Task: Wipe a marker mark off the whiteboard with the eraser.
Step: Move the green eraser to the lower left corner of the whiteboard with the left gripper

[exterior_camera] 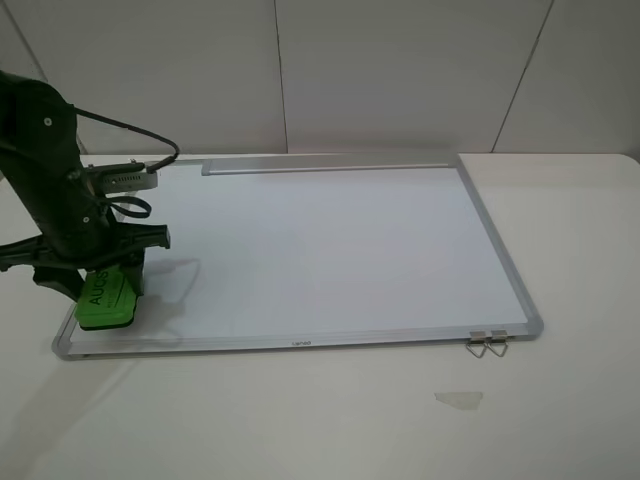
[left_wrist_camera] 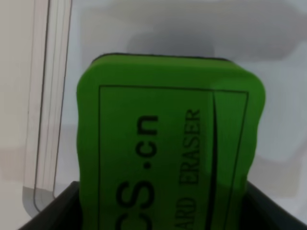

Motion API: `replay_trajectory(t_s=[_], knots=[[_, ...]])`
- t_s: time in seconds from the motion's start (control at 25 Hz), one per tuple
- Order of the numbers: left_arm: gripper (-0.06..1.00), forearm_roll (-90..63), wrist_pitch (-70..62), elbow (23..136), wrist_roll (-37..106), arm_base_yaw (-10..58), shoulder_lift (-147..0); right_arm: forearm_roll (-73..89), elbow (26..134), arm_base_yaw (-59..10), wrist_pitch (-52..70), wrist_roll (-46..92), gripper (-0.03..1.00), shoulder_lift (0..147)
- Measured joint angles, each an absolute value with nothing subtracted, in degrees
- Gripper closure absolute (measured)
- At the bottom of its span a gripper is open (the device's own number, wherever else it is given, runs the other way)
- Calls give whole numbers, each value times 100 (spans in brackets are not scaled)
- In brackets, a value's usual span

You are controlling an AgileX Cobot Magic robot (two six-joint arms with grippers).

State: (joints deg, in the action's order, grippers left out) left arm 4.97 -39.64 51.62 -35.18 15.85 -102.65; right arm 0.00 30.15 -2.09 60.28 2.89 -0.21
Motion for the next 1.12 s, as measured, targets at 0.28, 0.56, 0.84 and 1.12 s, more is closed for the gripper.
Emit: replay_trajectory(t_s=[0.28, 0.56, 0.84, 1.12], knots=[[35, 1136, -3475, 4802, -3838, 1514, -10265, 0, 3015, -209, 6028, 289, 15, -21], [35, 1325, -3277, 4789, -3342, 1187, -10265, 0, 3015, -209, 6028, 289, 15, -21], [35, 751, -3023, 4781, -2640, 1187, -10625, 0, 3015, -209, 6028, 289, 15, -21], [35, 720, -3035, 4781, -2615, 1187, -10654, 0, 3015, -209, 6028, 289, 15, -21]])
